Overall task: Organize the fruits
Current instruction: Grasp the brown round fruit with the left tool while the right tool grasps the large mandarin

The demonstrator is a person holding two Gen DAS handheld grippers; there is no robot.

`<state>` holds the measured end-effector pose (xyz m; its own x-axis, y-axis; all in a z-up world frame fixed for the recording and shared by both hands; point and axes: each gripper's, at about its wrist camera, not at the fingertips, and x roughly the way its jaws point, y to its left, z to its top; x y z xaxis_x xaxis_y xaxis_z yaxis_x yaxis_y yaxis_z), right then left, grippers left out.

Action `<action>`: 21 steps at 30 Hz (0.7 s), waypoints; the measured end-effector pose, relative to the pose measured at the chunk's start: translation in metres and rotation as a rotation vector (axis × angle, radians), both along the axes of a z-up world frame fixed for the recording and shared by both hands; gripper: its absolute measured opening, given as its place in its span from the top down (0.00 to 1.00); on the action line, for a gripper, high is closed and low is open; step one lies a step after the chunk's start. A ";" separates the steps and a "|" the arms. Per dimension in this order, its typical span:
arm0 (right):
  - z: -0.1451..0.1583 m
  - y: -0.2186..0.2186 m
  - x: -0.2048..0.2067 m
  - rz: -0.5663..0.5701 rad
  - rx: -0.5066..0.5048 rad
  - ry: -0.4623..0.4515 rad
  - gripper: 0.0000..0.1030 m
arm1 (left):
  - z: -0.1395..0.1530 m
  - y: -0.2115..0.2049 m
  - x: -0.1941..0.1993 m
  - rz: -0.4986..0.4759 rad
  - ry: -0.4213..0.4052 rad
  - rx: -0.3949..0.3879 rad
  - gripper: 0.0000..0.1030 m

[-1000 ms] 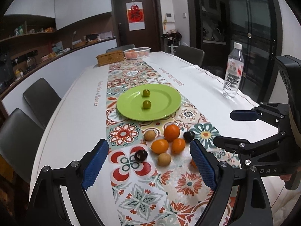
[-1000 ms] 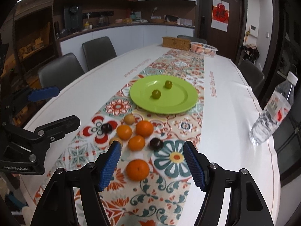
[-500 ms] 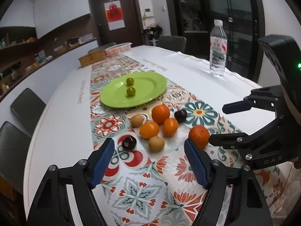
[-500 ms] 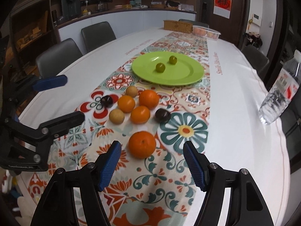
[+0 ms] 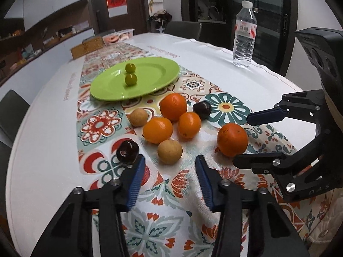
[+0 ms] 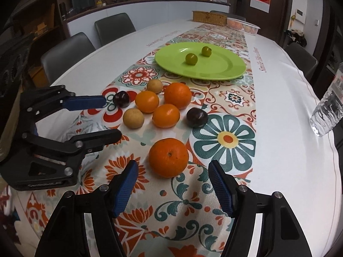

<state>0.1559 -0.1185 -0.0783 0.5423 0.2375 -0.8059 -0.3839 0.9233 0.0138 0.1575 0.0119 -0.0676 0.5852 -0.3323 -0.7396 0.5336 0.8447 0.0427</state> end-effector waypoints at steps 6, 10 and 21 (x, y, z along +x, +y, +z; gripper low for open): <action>-0.005 -0.001 0.009 0.000 0.023 0.023 0.41 | -0.008 -0.002 0.012 0.018 0.050 -0.031 0.63; -0.009 -0.001 0.013 0.003 0.040 0.039 0.44 | -0.009 -0.003 0.017 0.031 0.063 -0.040 0.64; -0.014 0.000 0.018 0.013 0.061 0.052 0.55 | -0.015 -0.007 0.026 0.068 0.102 -0.048 0.72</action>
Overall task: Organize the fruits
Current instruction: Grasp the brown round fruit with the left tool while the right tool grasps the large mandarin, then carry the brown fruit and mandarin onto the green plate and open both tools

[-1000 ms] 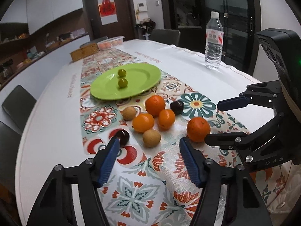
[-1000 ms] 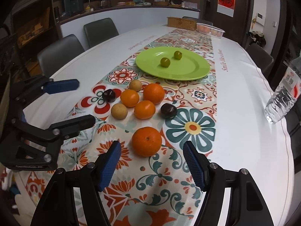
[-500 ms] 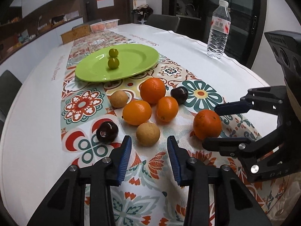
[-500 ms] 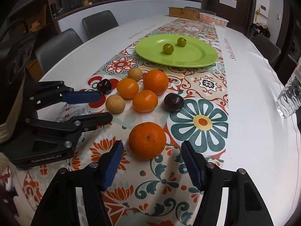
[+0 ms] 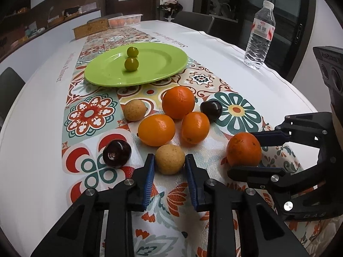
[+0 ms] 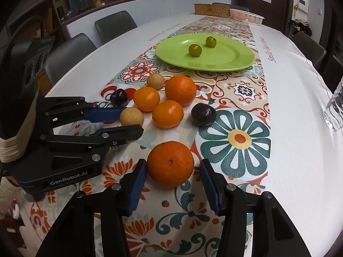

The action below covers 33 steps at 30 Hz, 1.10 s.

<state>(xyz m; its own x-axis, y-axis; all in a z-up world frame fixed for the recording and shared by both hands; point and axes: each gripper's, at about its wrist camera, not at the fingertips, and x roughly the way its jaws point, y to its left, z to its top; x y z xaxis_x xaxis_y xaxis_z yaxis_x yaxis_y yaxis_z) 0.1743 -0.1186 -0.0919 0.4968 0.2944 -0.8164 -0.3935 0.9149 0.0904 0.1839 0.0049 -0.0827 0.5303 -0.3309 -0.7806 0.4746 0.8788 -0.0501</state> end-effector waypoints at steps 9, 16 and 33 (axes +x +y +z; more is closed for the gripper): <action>0.000 0.001 -0.001 0.011 0.011 0.003 0.59 | 0.003 -0.001 -0.006 0.006 0.002 -0.004 0.72; 0.007 -0.001 -0.004 0.013 0.015 -0.020 0.59 | 0.012 0.000 -0.011 0.023 -0.013 -0.005 0.73; 0.044 -0.009 -0.013 0.010 0.046 -0.124 0.59 | 0.057 -0.002 -0.031 0.082 -0.107 -0.011 0.72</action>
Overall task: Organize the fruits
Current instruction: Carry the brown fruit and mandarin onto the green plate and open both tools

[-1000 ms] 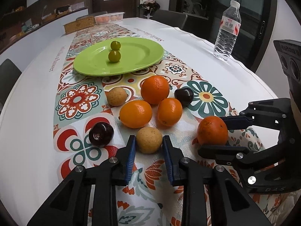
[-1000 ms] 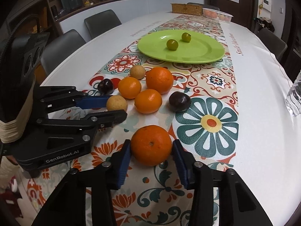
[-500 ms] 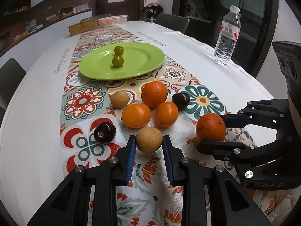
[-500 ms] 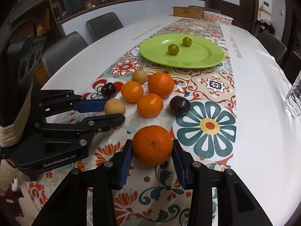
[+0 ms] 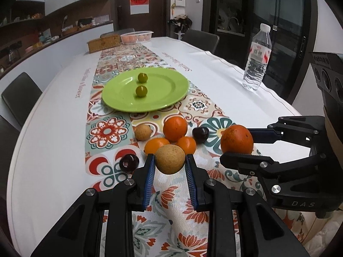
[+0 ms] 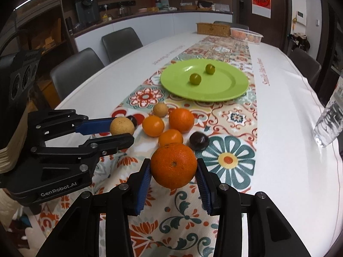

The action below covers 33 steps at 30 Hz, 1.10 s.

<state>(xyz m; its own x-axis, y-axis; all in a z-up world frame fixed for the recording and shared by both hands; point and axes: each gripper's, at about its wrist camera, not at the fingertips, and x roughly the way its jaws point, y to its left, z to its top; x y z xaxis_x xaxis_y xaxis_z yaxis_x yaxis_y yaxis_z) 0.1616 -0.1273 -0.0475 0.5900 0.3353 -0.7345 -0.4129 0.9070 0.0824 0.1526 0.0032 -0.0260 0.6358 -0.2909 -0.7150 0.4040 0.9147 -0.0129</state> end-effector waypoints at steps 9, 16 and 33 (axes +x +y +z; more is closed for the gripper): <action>0.023 -0.006 0.001 -0.005 0.018 -0.070 0.59 | 0.021 -0.002 -0.002 0.038 -0.048 -0.011 0.73; 0.037 -0.012 0.010 -0.004 0.031 -0.105 0.59 | 0.035 -0.005 0.004 0.061 -0.066 -0.026 0.73; 0.056 -0.014 0.069 0.000 0.024 -0.116 0.59 | 0.056 -0.003 0.062 0.097 -0.057 -0.037 0.73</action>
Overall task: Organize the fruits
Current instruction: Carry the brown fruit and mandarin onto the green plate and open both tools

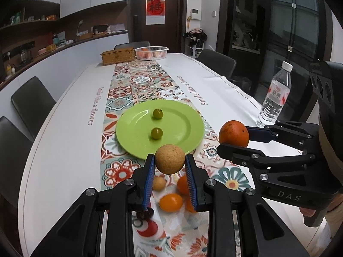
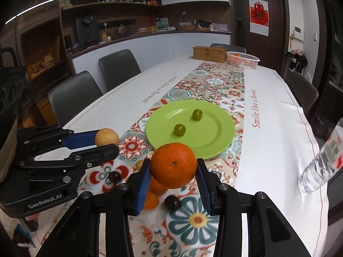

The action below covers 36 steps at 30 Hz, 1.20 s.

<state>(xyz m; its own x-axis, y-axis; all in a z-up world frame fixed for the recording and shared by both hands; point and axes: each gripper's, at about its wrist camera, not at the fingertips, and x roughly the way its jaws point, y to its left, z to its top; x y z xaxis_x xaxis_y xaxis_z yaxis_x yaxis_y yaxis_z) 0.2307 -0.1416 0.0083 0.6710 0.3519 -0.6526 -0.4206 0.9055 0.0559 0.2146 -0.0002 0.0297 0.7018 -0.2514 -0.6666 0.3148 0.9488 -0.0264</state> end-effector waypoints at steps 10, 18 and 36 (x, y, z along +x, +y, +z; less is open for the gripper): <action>-0.002 0.004 0.045 -0.026 -0.021 0.029 0.59 | 0.000 0.002 0.047 -0.008 0.033 0.018 0.73; -0.006 0.014 0.079 -0.027 -0.083 0.044 0.59 | -0.008 0.011 0.086 -0.003 0.075 0.011 0.73; -0.044 0.026 0.160 -0.029 -0.164 0.179 0.59 | -0.053 0.017 0.167 0.029 0.223 -0.006 0.73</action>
